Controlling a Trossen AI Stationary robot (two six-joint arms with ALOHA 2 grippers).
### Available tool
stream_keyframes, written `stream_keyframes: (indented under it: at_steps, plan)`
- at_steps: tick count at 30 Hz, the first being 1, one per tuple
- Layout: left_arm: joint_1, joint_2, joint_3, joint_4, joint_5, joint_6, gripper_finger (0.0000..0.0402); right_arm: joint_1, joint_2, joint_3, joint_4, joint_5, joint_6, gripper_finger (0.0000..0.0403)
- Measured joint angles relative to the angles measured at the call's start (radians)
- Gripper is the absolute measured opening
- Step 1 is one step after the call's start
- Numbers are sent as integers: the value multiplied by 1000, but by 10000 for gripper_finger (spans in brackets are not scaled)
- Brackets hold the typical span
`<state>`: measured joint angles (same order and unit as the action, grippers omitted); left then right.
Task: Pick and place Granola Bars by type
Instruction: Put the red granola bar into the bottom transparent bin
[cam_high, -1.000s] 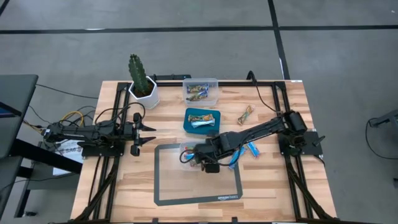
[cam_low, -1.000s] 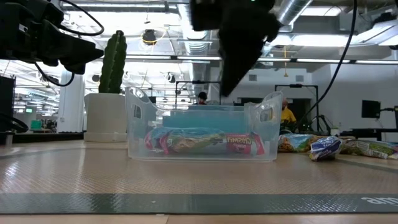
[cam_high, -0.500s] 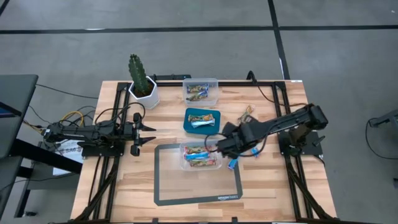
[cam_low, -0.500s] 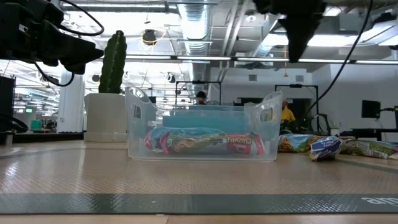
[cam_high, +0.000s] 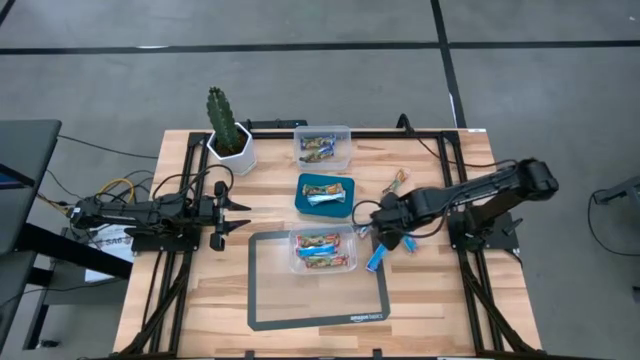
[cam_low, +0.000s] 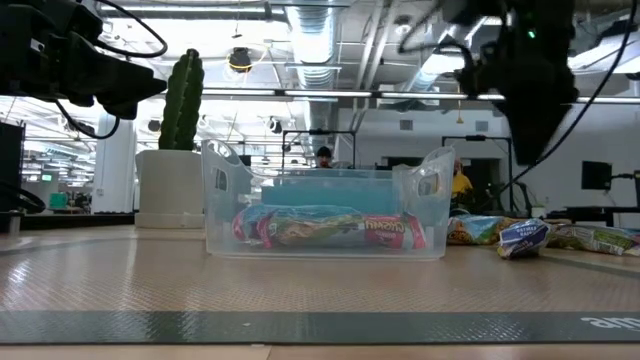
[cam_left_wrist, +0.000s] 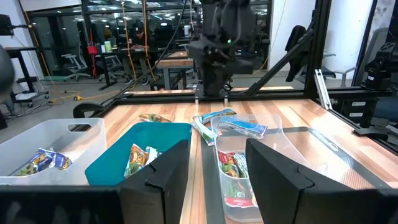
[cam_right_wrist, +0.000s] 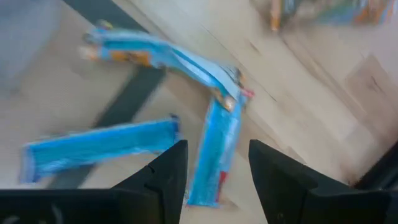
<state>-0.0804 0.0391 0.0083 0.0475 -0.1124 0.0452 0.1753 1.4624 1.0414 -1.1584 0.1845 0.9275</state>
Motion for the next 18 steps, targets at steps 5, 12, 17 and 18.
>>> stream_keyframes:
  at_steps: [5,12,17,18]
  plan:
    - [0,0,0,0,0,0,153,-23,-27,-82,10,-10,16,162]
    - [0,0,0,0,0,0,153,-41,-21,-151,55,-34,19,162]
    - [0,0,0,0,0,0,153,-40,-15,-212,126,-89,50,165]
    - [0,0,0,0,0,0,153,-39,-13,-220,145,-102,51,166]
